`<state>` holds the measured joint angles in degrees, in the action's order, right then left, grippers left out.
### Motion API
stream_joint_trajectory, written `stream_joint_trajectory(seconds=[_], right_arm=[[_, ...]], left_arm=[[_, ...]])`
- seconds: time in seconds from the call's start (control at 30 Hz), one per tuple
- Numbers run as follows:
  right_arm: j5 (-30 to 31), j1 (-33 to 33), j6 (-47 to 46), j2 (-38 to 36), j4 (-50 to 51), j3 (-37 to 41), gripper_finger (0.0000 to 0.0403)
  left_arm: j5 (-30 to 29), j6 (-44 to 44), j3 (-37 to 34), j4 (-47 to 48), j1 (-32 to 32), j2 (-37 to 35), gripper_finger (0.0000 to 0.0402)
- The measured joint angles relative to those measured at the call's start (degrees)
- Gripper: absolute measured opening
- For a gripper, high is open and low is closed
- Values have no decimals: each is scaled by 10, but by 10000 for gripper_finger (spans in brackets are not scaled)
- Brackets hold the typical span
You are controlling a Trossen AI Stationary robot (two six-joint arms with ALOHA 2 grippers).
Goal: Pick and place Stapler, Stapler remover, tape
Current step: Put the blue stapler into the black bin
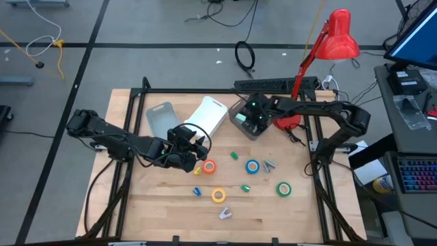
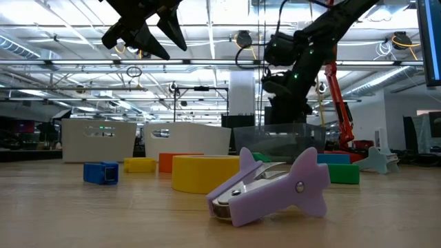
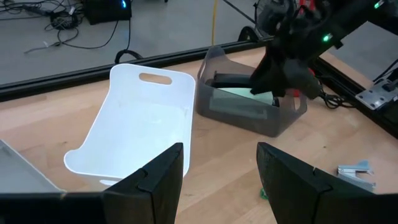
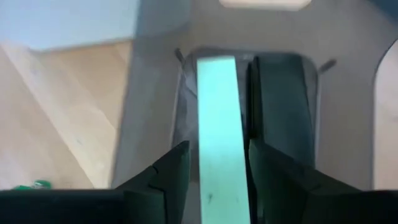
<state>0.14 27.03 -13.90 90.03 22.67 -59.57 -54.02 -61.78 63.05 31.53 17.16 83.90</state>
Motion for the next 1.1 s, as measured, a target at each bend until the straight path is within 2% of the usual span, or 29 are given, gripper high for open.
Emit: stream_joint_trajectory(seconds=[0.23,0.43,0.6,0.83,1.1], right_arm=[[-1,-3,20,-101,13,0,132],[-4,-43,24,-222,84,0,111],[-24,-106,11,-316,110,16,86],[-32,-188,-7,-428,58,102,45],[-32,-228,-104,-538,-41,228,3]], left_arm=[[0,1,0,3,22,0,207],[2,1,0,16,47,0,207],[56,-2,0,29,59,0,207],[153,0,0,25,71,0,207],[171,17,0,17,81,0,207]])
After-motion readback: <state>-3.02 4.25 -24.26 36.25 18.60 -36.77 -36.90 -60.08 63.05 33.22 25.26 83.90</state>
